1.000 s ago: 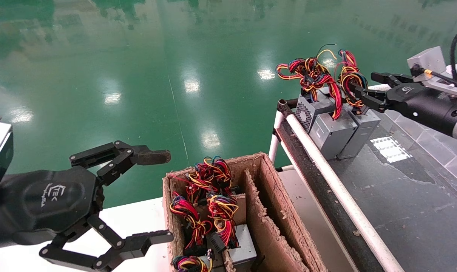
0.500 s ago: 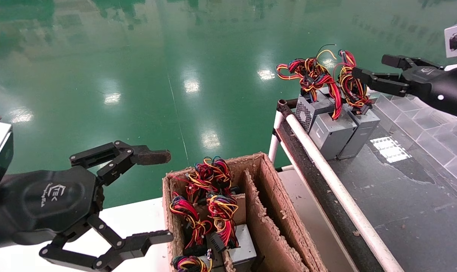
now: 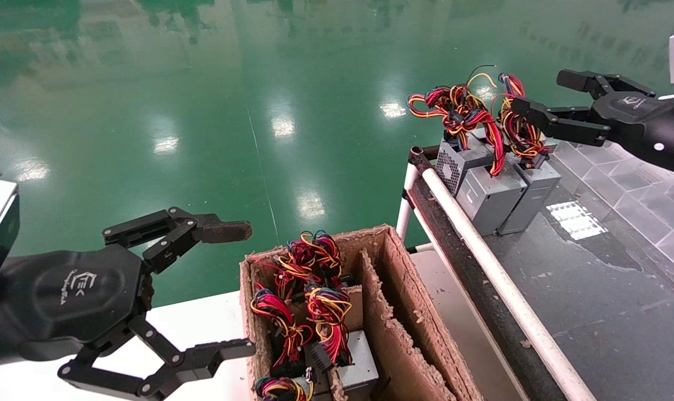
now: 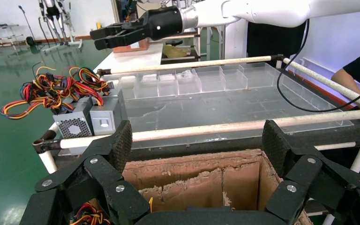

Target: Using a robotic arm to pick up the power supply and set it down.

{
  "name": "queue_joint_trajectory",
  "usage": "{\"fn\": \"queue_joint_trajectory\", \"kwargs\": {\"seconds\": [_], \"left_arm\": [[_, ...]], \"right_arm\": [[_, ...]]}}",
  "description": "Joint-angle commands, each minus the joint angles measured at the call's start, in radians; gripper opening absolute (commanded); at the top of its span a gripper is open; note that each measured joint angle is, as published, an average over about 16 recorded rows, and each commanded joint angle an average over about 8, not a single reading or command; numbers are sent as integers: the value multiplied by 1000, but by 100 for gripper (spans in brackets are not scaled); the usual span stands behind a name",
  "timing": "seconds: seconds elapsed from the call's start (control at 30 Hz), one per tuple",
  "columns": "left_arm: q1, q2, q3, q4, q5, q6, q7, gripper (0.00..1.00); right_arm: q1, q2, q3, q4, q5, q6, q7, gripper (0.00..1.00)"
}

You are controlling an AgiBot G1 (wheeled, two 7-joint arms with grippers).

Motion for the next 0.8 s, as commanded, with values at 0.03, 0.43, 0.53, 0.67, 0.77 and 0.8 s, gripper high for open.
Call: {"fn": "queue_joint_trajectory", "kwargs": {"seconds": [0.03, 0.43, 0.53, 0.67, 0.77, 0.8], "left_arm": [[0, 0, 0, 0, 0, 0, 0, 100], [0, 0, 0, 0, 0, 0, 0, 100], [0, 0, 0, 0, 0, 0, 0, 100], [0, 0, 0, 0, 0, 0, 0, 100], [0, 0, 0, 0, 0, 0, 0, 100], [0, 0, 0, 0, 0, 0, 0, 100]], "right_arm": [[-24, 9, 2, 45, 15, -9, 13, 100], [-164, 65, 14, 309, 103, -62, 92, 100], [-199, 79, 17, 375, 125, -75, 111, 100], [-246, 97, 21, 463, 155, -92, 138, 100], [-269, 106, 23, 506, 169, -101, 151, 100], [-275, 109, 23, 517, 173, -103, 154, 100]]}}
